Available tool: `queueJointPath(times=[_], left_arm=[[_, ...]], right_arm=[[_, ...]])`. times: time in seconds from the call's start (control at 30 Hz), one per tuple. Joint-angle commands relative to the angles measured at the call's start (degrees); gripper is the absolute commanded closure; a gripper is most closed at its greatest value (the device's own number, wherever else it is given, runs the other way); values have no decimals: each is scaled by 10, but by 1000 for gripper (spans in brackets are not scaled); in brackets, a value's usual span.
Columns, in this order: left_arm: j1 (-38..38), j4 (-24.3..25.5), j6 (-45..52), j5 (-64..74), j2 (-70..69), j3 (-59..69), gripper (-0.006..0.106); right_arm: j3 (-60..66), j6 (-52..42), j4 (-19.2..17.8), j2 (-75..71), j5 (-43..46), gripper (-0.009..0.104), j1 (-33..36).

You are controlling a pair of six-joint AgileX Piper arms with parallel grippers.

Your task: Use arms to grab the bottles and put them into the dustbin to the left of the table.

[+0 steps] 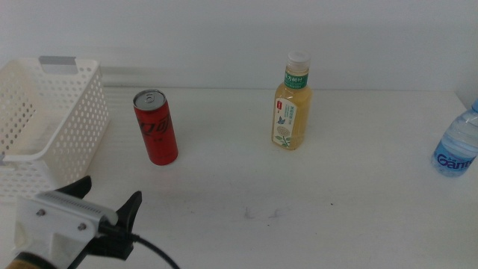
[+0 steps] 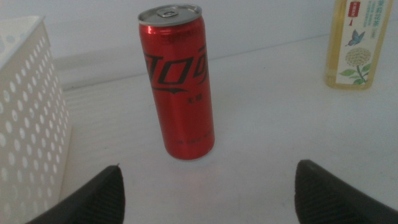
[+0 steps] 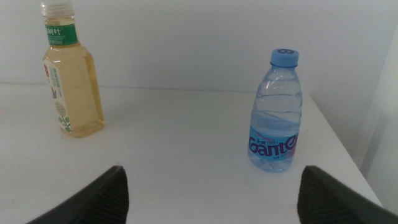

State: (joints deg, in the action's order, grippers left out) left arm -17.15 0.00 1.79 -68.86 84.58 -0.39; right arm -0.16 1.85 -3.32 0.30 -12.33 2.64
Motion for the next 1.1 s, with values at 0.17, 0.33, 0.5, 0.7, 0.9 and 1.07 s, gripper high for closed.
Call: queueJointPath(times=[0.17, 0.33, 0.5, 0.7, 0.9, 1.07], left_arm=[[-4, 16, -18, 81, 49, -98, 7], [-4, 0, -18, 81, 118, -165, 7], [-4, -20, -18, 82, 190, -235, 7], [-4, -37, -18, 100, 252, -304, 7], [-4, -78, -18, 100, 293, -349, 7], [-4, -79, -18, 101, 307, -371, 7]], right_arm=[[2, -2, -6, -3, 7, 7, -4], [2, -2, -6, -3, 7, 7, -4], [2, -2, -6, -3, 7, 7, -4], [2, -2, -6, -3, 7, 7, -4], [2, -2, -6, -3, 7, 7, -4], [2, -2, -6, -3, 7, 7, -4]])
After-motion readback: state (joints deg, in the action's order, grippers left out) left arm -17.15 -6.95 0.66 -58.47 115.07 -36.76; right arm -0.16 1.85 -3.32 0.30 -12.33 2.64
